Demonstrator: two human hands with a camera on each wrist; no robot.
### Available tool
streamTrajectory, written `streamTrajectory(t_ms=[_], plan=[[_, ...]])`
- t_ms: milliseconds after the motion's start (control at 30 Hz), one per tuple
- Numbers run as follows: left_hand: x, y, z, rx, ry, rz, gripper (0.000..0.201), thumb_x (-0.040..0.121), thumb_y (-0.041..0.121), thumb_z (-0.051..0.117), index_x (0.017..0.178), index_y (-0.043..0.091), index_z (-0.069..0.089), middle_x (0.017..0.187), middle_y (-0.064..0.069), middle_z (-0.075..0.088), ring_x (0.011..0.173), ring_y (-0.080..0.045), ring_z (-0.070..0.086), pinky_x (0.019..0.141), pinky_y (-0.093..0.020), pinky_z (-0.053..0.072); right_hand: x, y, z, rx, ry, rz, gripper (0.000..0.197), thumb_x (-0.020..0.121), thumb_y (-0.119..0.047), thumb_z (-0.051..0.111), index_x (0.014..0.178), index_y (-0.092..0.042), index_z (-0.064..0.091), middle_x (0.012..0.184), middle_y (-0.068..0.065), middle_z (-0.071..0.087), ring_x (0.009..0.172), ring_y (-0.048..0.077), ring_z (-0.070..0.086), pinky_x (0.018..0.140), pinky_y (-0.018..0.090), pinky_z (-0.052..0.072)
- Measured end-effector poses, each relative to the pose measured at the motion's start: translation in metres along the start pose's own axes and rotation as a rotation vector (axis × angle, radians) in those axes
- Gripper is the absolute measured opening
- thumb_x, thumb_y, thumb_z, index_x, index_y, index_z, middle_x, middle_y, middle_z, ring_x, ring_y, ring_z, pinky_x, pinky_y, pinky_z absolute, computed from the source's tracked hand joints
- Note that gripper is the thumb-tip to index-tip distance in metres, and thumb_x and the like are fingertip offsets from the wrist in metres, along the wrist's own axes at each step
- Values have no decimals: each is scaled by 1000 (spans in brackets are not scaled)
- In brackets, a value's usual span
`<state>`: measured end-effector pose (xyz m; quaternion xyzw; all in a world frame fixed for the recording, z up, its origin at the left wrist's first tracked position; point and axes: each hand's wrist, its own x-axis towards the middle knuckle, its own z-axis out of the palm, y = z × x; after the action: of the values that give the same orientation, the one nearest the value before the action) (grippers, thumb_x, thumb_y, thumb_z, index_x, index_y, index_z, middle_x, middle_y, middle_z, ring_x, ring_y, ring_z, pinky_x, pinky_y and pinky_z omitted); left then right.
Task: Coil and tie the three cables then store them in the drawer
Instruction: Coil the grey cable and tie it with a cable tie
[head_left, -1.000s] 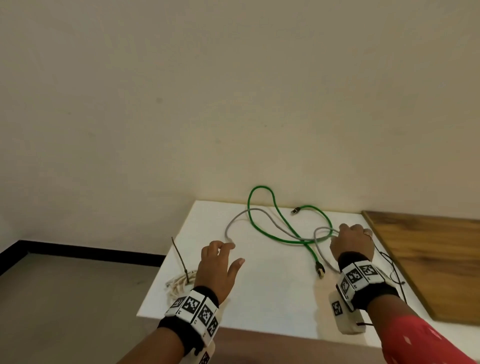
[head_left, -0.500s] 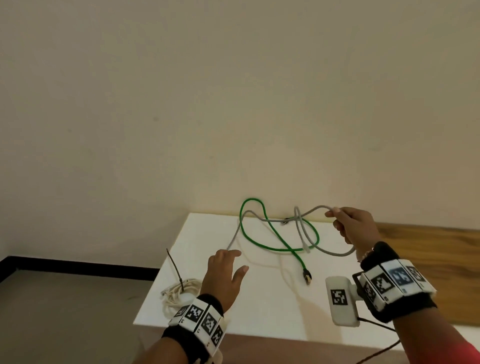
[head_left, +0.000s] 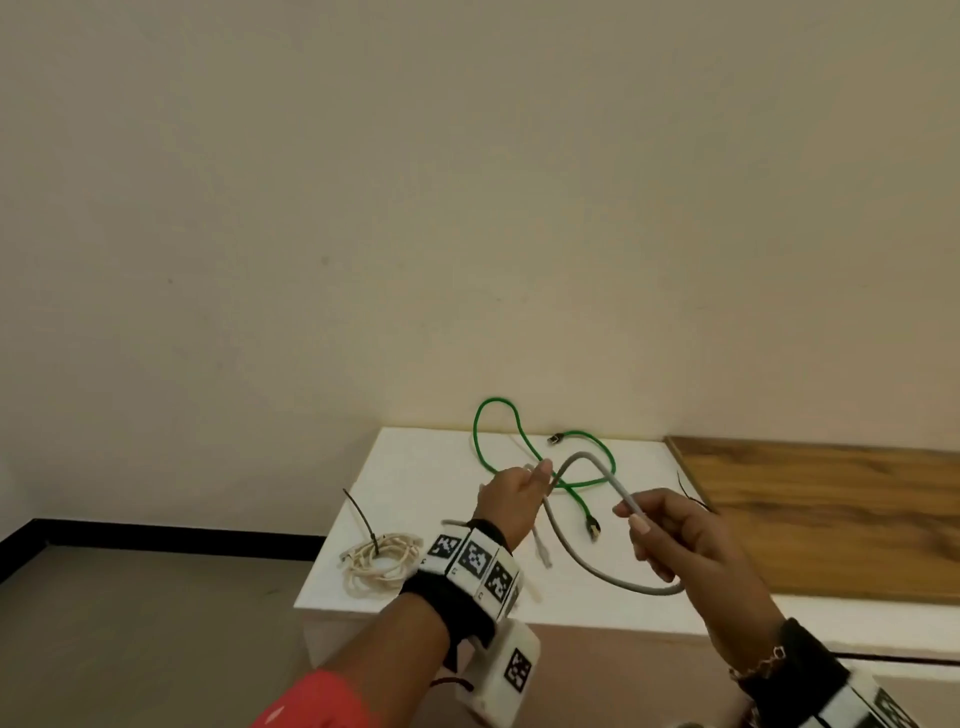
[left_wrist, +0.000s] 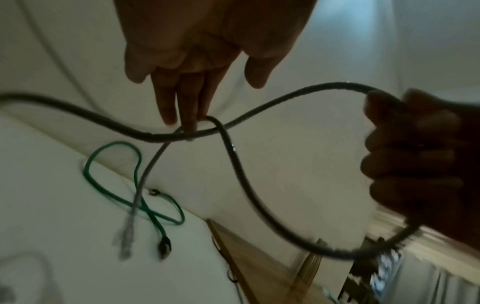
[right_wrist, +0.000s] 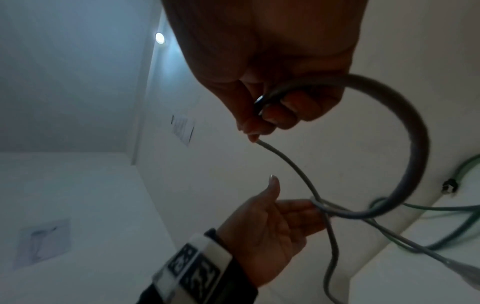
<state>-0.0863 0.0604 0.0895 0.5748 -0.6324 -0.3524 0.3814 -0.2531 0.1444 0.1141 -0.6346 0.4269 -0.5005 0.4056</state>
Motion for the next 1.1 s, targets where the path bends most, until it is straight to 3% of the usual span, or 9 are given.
streamTrajectory(t_ms=[167, 300, 433, 533, 667, 733, 833, 967, 1100], plan=[[-10, 8, -2, -521, 53, -141, 22, 93, -3, 43, 75, 0, 56, 52, -4, 59, 49, -10, 62, 53, -10, 52, -10, 5, -1, -213, -397, 161, 3, 80, -19, 65, 78, -17, 63, 64, -12, 62, 61, 0, 53, 59, 14, 43], [-22, 12, -8, -374, 7, 8, 32, 89, -10, 40, 73, 13, 52, 68, -6, 61, 54, -2, 65, 60, -10, 52, -10, 13, -19, -459, -691, 214, 9, 82, -31, 63, 88, -25, 65, 88, -10, 66, 81, -2, 60, 76, 15, 47], [-38, 17, -9, -123, -36, 166, 34, 89, -3, 43, 74, 25, 56, 71, 4, 65, 76, -10, 65, 77, -29, 49, -7, 22, -43, -311, -160, 111, 15, 88, -12, 57, 80, -20, 67, 72, -4, 68, 76, 15, 61, 65, 18, 52], [-50, 24, -8, -151, -115, 230, 35, 90, -4, 43, 77, 25, 59, 72, 0, 66, 75, -19, 63, 83, -41, 51, 0, 24, -51, -218, 215, 13, 20, 88, -4, 55, 92, -22, 61, 98, -1, 62, 94, 18, 56, 70, 20, 52], [-64, 33, -7, -164, -196, 322, 35, 90, -5, 44, 80, 24, 62, 71, 1, 65, 70, -15, 58, 77, -34, 50, 2, 22, -50, -141, 86, 48, 26, 92, -11, 48, 114, -23, 54, 117, -1, 57, 112, 11, 49, 97, 26, 38], [-68, 35, -7, -172, -186, 347, 36, 90, -4, 44, 81, 26, 62, 70, 2, 64, 67, -13, 57, 73, -30, 50, 0, 16, -46, -72, 27, 67, 22, 95, -11, 41, 96, -19, 61, 89, 4, 67, 95, 18, 60, 89, 28, 43], [-67, 28, -8, -164, -113, 355, 36, 92, -1, 42, 81, 28, 59, 65, 4, 60, 62, -12, 53, 66, -25, 48, -2, 8, -45, 139, -46, 162, 28, 93, -16, 40, 75, -7, 58, 48, -3, 52, 53, 17, 60, 70, 32, 49], [-69, 9, -4, -113, -235, 290, 31, 95, 5, 39, 77, 24, 55, 60, 3, 51, 54, -4, 50, 62, -22, 45, -2, -6, -47, 465, -117, 254, 26, 80, -32, 48, 70, -7, 52, 42, -7, 32, 32, 4, 26, 36, 18, 35], [-75, -19, 3, 1, -401, 217, 26, 90, 15, 50, 67, 27, 55, 61, 2, 53, 55, -6, 53, 63, -25, 47, 2, -22, -60, 625, -88, 253, 25, 71, -36, 57, 65, -12, 53, 39, -9, 30, 29, 1, 19, 26, 11, 23]])
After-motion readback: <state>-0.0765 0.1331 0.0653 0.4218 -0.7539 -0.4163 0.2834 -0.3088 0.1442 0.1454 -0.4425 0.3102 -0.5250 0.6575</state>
